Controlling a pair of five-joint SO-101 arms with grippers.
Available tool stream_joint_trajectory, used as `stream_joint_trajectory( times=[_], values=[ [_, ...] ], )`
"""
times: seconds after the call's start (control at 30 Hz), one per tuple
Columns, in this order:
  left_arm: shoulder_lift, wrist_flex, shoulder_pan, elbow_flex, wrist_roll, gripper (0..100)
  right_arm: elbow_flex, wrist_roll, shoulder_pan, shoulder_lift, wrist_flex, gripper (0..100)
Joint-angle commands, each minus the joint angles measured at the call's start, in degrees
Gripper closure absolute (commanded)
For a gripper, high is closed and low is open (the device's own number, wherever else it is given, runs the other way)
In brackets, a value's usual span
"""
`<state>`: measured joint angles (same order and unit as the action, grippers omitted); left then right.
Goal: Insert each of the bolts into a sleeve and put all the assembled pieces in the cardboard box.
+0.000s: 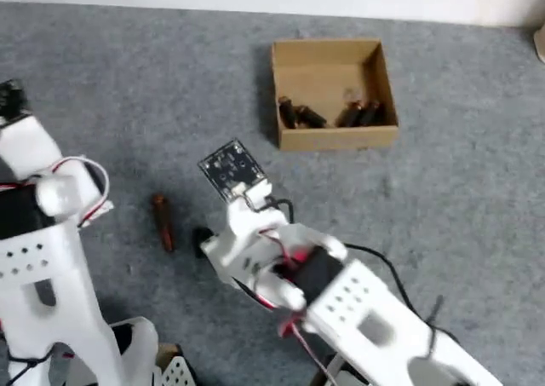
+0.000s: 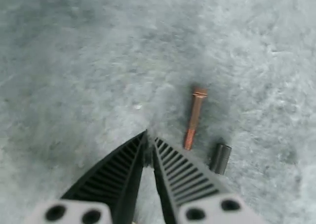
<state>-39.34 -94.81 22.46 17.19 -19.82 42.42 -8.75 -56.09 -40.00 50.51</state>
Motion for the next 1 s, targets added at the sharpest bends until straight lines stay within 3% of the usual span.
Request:
stream_joint_trajectory(
  times=[0.0, 0.37, 0.5, 0.73, 0.97],
  values=[
    [2.59, -1.58, 2.15, -4.00, -0.53, 99, -0.04, -5.36, -0.66, 10.77, -5.05, 67.4],
    [4.62, -1.58, 2.15, -4.00, -0.53, 99, -15.16, -15.12, -0.92, 38.37, -6.37, 67.4],
    [4.53, -1.58, 2.15, -4.00, -0.53, 99, -20.53, -15.74, -1.19, 42.51, -6.37, 67.4],
    [4.44, -1.49, 2.42, -4.18, -0.53, 99, -25.01, -23.30, -4.09, 43.30, -6.20, 67.4],
    [4.44, -1.85, 6.55, -5.41, -0.53, 99, -25.19, -28.66, -4.79, 48.75, -6.37, 67.4]
  ],
)
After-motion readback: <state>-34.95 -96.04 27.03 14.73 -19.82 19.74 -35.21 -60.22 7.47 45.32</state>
